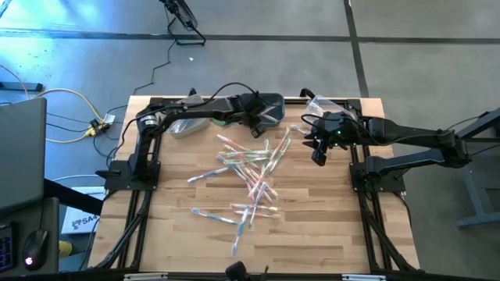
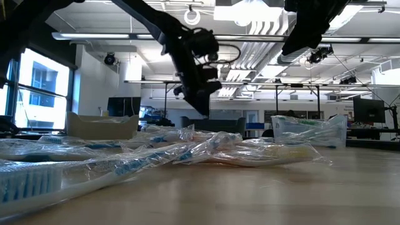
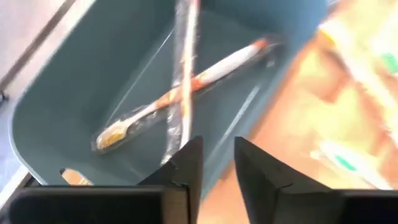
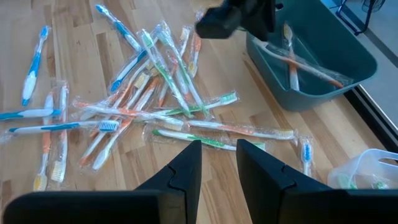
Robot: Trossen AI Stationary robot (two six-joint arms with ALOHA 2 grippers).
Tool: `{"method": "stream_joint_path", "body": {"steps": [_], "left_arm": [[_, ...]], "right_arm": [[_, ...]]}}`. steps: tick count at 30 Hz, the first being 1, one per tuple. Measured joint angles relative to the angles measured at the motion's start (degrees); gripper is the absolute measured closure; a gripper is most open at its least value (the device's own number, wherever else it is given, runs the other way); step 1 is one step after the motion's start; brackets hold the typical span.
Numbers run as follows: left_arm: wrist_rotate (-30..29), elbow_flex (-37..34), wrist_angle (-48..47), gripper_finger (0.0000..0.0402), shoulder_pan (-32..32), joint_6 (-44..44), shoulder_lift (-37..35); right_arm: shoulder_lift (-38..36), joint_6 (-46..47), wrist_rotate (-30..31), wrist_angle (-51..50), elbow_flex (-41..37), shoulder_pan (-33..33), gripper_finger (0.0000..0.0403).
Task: Pick & Place Toothbrushes
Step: Put the green toothbrush into the transparent bin
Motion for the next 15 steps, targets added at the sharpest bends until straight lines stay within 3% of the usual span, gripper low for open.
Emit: {"method": "stream_joint_path", "body": {"steps": [7, 10, 15], "left_arm": [[3.15, 0.04, -0.17, 0.0396, -3.85, 1.66, -6.36], [4.16, 0.06, -0.67, 0.0394, -5.63, 3.01, -9.15], [14.33, 0.05, -0.42, 0.0399, -6.59, 4.89, -13.23]], "right_arm": [[0.0, -0.03, -0.03, 0.02, 0.0, 0.01, 0.031], [0.0, -0.13, -0.05, 0.0, 0.0, 0.02, 0.031], [0.0, -0.25, -0.05, 0.01, 0.0, 0.0, 0.031]]}}
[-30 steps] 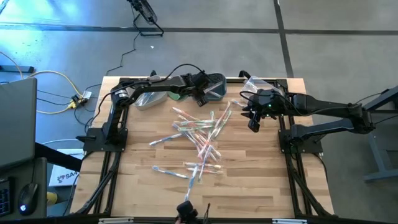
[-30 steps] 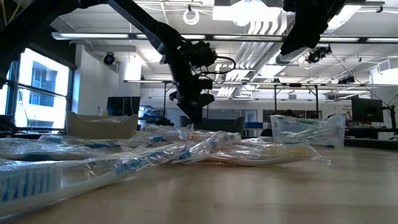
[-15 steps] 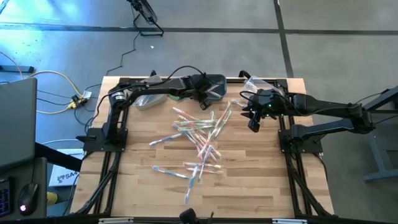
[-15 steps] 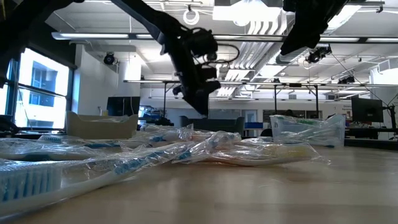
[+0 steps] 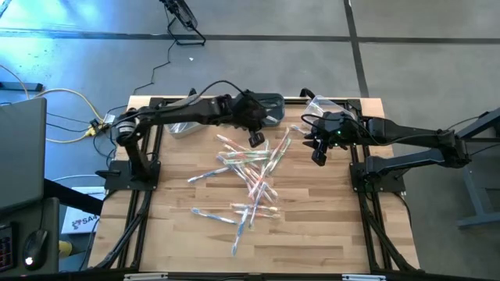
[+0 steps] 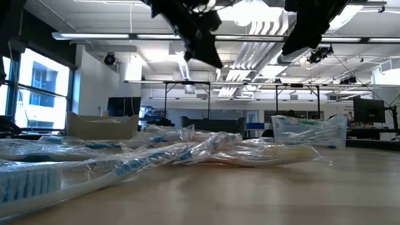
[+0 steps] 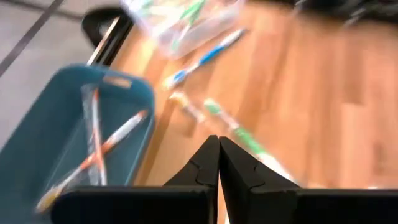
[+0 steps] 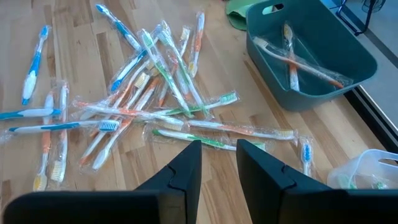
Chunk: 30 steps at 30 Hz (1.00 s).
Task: Pick & Place Toothbrushes
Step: Put the green toothbrush into the transparent bin
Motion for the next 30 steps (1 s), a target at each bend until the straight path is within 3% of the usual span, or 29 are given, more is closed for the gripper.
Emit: {"method": "stream_joint_path", "body": {"steps": [3, 11, 30], "left_arm": [[0.83, 0.01, -0.62, 0.04, -0.35, 0.41, -1.57], [-3.88, -2.44, -0.32, 0.0401, -1.54, 0.73, -6.29], [-10.02, -31.74, 19.6, 0.0401, -4.12, -7.3, -28.48]], "right_arm": [[0.0, -1.21, -0.01, -0.01, 0.0, 0.01, 0.031], [0.0, -1.45, -0.01, 0.0, 0.0, 0.01, 0.031], [0.02, -1.47, 0.14, 0.16, 0.0, 0.01, 0.031]]}}
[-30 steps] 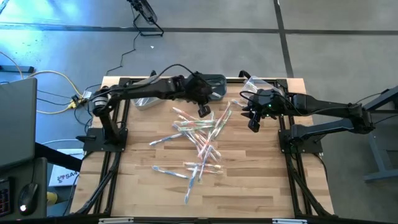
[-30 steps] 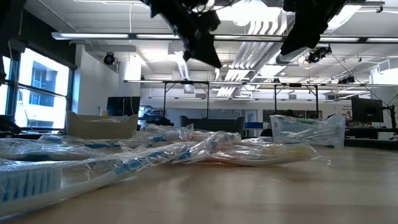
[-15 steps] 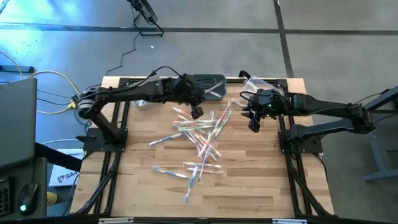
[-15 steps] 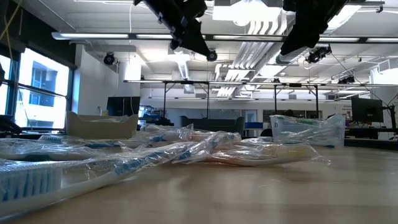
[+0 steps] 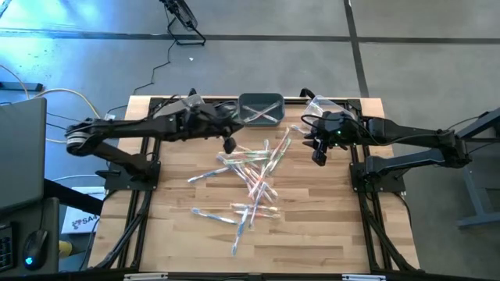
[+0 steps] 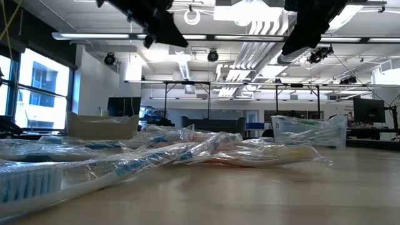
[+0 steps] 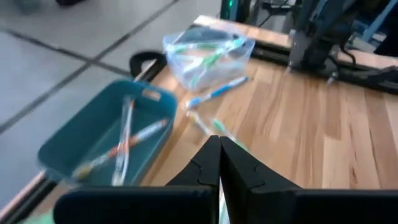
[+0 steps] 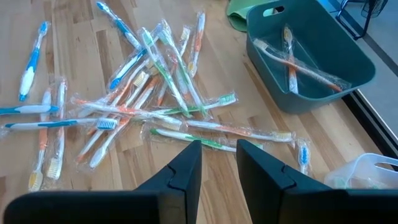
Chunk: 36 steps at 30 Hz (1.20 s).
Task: Pick & Place Toothbrushes
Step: Put the green toothbrush into the transparent bin
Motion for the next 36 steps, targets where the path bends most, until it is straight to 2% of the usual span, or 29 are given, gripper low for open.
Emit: {"method": "stream_joint_path", "body": {"steps": [11, 28, 36], "left_arm": [[-6.97, -9.16, 2.25, 0.0401, -3.86, -0.95, -12.3], [-20.3, -16.65, 1.7, 0.0401, -16.87, -3.95, -21.15], [-21.05, -16.99, -2.86, 0.0401, -19.87, -3.95, -25.3]], "right_arm": [[0.02, 0.0, -0.14, 1.57, 0.02, 0.0, 0.031], [0.02, 0.44, -0.6, 2.08, 0.02, 0.01, 0.031], [0.02, 0.44, -0.71, 2.17, 0.02, 0.01, 0.031]]}}
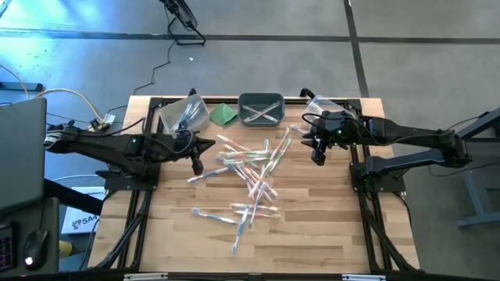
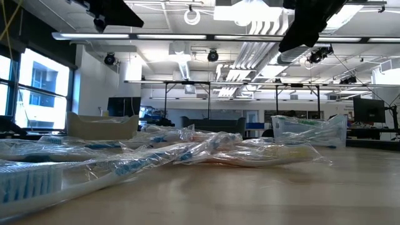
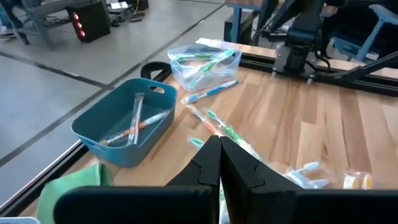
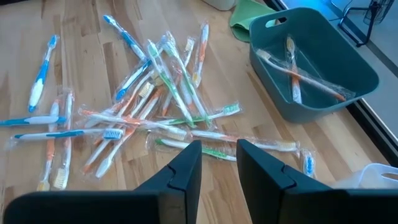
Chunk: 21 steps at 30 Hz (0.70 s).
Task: Pick & Place Toothbrushes
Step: Put the green toothbrush into the transparent bin
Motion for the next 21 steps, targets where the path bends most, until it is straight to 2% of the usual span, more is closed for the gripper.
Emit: {"method": "stream_joint_path", "body": {"steps": [4, 11, 13, 16, 21], "left_arm": [[-0.03, 0.0, -1.02, 0.0401, 0.11, 1.29, -1.99], [1.41, 0.0, -2.22, 0.0401, 0.11, 1.76, -4.5], [1.66, 0.0, -3.22, 0.0401, 0.11, 1.73, -5.23], [1.68, 0.02, -3.31, 0.0401, 0.11, 1.73, -5.95], [1.6, 0.02, -3.26, 0.0401, 0.11, 2.47, -6.08]], "right_arm": [[0.55, 0.04, -2.88, 3.38, 0.0, 0.0, 0.031], [3.71, 0.4, -7.18, 15.52, 0.0, 0.0, 0.031], [4.88, 3.5, -6.59, 19.89, 0.0, 0.02, 0.031], [6.71, 10.07, -2.39, 25.28, 0.0, 0.0, 0.031], [8.24, 16.43, 2.45, 26.92, 0.0, 0.59, 0.031]]}}
